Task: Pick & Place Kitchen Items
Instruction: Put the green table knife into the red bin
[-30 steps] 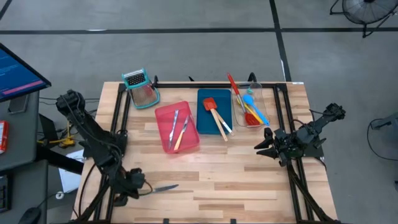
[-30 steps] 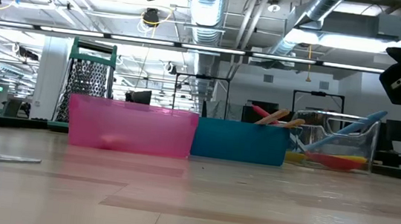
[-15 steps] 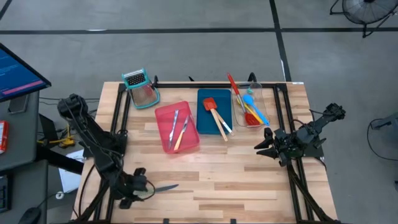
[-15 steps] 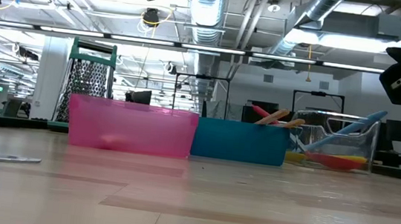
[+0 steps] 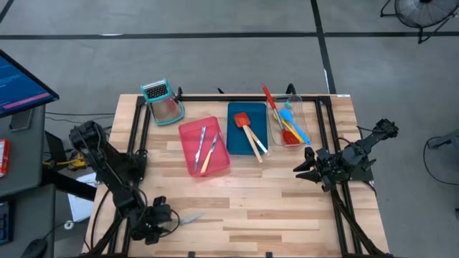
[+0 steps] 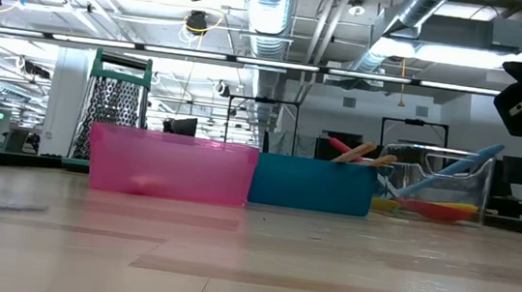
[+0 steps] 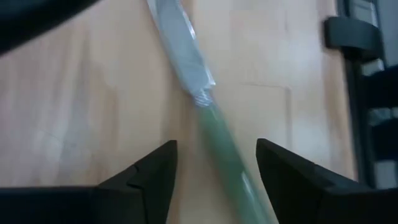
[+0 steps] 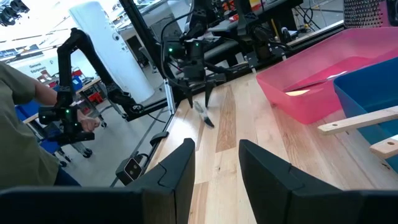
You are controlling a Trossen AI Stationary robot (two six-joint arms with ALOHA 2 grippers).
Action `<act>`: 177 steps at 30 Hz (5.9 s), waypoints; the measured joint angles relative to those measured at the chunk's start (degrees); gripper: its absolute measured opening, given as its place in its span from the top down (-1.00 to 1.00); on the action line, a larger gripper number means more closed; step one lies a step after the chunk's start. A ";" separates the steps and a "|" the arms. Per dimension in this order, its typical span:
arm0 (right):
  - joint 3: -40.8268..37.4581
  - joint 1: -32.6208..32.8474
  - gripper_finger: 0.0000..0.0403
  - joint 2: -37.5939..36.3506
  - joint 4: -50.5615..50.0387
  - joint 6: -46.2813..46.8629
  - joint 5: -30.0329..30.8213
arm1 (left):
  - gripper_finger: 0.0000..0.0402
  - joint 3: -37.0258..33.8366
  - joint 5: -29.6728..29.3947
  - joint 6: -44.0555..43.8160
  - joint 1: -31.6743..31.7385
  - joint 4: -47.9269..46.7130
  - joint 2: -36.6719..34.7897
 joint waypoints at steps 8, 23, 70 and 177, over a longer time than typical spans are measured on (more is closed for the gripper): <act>0.00 0.00 0.39 0.00 -0.01 0.00 0.00 | 0.06 -0.04 -3.15 0.03 0.22 -0.39 0.69; 0.00 0.02 0.39 0.00 0.00 0.00 0.00 | 0.08 3.40 6.49 -8.86 0.76 -0.18 0.54; 0.00 0.00 0.39 0.02 0.00 0.00 0.00 | 0.66 12.13 10.40 -11.55 6.72 -6.40 13.50; -0.01 0.01 0.39 0.02 0.00 0.00 0.00 | 0.99 6.34 -0.81 16.71 20.98 20.43 -59.05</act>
